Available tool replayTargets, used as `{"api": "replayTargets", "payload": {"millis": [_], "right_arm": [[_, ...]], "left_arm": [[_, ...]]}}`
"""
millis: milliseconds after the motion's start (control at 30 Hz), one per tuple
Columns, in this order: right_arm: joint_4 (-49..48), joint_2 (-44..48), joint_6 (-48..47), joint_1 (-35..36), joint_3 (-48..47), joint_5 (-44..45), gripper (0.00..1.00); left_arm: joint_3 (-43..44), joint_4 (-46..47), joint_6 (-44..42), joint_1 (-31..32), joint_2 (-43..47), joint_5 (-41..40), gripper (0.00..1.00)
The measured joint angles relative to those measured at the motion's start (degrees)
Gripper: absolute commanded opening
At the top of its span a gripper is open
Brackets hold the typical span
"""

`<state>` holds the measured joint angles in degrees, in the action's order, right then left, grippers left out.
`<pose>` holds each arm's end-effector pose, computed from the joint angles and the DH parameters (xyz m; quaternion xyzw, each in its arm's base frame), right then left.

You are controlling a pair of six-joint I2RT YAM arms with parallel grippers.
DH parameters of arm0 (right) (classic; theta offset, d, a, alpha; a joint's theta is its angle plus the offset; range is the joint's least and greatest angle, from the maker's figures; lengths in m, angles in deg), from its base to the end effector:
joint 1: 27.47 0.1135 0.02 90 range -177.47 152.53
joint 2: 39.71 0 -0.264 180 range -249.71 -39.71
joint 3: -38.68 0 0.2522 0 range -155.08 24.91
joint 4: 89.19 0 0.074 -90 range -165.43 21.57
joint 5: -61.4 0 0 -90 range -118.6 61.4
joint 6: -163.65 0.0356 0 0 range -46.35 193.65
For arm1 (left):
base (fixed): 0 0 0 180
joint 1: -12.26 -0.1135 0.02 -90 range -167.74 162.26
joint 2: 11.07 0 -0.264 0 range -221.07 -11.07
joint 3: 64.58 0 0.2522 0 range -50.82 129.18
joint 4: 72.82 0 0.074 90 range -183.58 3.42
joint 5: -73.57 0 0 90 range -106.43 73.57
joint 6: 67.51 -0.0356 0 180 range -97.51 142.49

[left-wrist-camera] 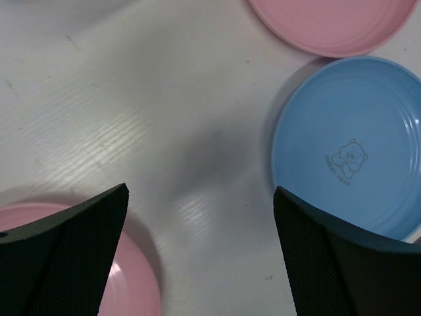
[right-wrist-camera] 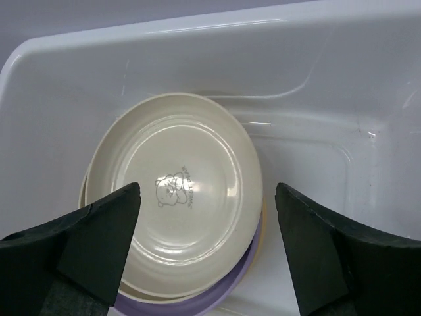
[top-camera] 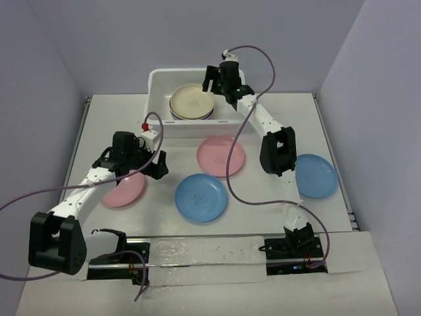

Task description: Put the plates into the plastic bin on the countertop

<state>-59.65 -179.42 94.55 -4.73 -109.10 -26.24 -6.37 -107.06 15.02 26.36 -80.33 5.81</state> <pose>0.5291 0.2202 0.2795 -0.0017 0.8263 0.1934 0.5289 0.2385 -0.0738 0.2360 0.2419 0.8777 -0.1997 0.3623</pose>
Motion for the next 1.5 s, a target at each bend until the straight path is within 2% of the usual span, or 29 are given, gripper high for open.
{"api": "replayTargets", "payload": {"millis": [100, 233, 333, 533, 667, 867, 1033, 1233, 1300, 1500], "right_arm": [[-0.6, 1.0, -0.2, 0.0, 1.3, -1.1, 0.93], [-0.5, 7.7, -1.0, -0.2, 8.8, -3.1, 0.95], [0.3, 15.8, -2.5, -0.5, 14.1, -4.4, 1.00], [0.9, 36.4, -7.2, -4.7, 22.2, -6.7, 1.00], [2.3, 48.9, -10.6, -11.7, 29.4, -8.2, 1.00], [7.0, 59.4, -17.0, -21.6, 45.6, -8.8, 1.00], [16.1, 65.2, -24.2, -28.1, 58.3, -8.9, 1.00], [24.3, 75.3, -26.5, -38.1, 69.1, -8.3, 1.00], [27.4, 78.7, -26.3, -41.6, 72.2, -7.5, 0.99], [33.4, 84.1, -25.4, -52.7, 75.9, -5.0, 0.82]], "left_arm": [[0.0, 0.3, 1.0, 3.3, -2.1, -0.8, 0.92], [0.0, 1.0, 2.6, 7.3, -5.4, -1.5, 0.90], [0.0, 1.3, 3.7, 9.4, -7.6, -1.5, 0.88], [0.3, 1.4, 4.3, 10.9, -12.6, -0.7, 0.84], [1.4, 1.4, 4.6, 12.6, -17.0, 0.3, 0.72], [2.3, 1.5, 5.4, 13.9, -21.1, 2.0, 0.52], [2.5, 1.4, 5.5, 15.0, -22.5, 2.1, 0.30], [4.5, 1.4, 6.0, 16.5, -24.5, 2.4, 0.01], [4.9, 1.4, 6.2, 16.8, -24.5, 2.7, 0.00], [5.1, -0.2, 5.9, 16.9, -23.2, 2.6, 0.00]]}}
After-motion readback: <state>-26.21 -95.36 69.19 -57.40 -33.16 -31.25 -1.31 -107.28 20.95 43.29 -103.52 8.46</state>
